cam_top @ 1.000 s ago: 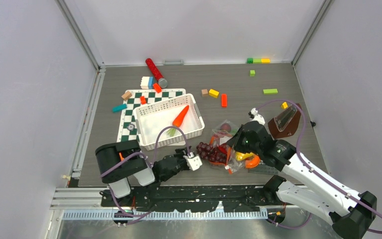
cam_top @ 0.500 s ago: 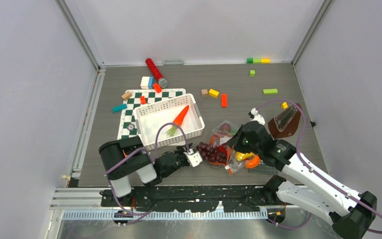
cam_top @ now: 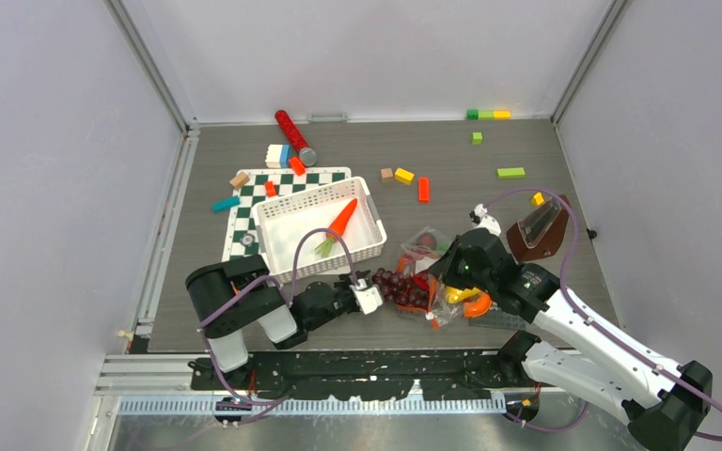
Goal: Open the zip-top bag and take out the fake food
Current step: Pick up the fake fruit from the zipper food storage bag.
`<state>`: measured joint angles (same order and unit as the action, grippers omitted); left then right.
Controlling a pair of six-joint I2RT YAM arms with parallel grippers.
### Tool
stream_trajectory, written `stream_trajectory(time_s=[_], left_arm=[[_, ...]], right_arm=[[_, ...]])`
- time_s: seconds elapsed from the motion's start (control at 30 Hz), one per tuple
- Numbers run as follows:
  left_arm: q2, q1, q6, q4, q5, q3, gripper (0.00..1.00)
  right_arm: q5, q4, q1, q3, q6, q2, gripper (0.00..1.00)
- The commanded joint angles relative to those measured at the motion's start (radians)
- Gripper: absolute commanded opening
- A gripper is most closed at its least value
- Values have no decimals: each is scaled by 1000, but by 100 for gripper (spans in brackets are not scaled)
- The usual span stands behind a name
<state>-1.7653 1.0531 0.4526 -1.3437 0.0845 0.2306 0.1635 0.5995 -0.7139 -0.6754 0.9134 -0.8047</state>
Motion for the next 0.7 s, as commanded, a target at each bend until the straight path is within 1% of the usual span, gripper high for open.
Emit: stream_trajectory(time_s=[0.0,0.1,0.33,0.37,0.4,0.43,0.47,0.67], left_arm=[[-14,-4,-6,-87,-29,20,44],[-17,-4,-12,-87,-24,25,40],[-4,-5,-24,-87,-9,31,25],[1,-4,-28,-87,-8,29,21],[6,-4,-30,-87,-6,27,16],[11,-4,-33,-87,-6,24,7],[15,-4,-39,-87,-3,21,0],[70,-5,-85,-87,-14,-5,0]], right_arm=[[22,-11,2,-37,-12,13,0],[21,-12,2,-38,-11,11,0],[18,-13,3,-44,-12,6,0],[17,-13,2,-42,-11,6,0],[17,-13,2,-42,-10,6,0],[17,-13,2,-42,-10,6,0],[16,-13,2,-41,-10,6,0],[25,-3,2,-52,-14,10,0]])
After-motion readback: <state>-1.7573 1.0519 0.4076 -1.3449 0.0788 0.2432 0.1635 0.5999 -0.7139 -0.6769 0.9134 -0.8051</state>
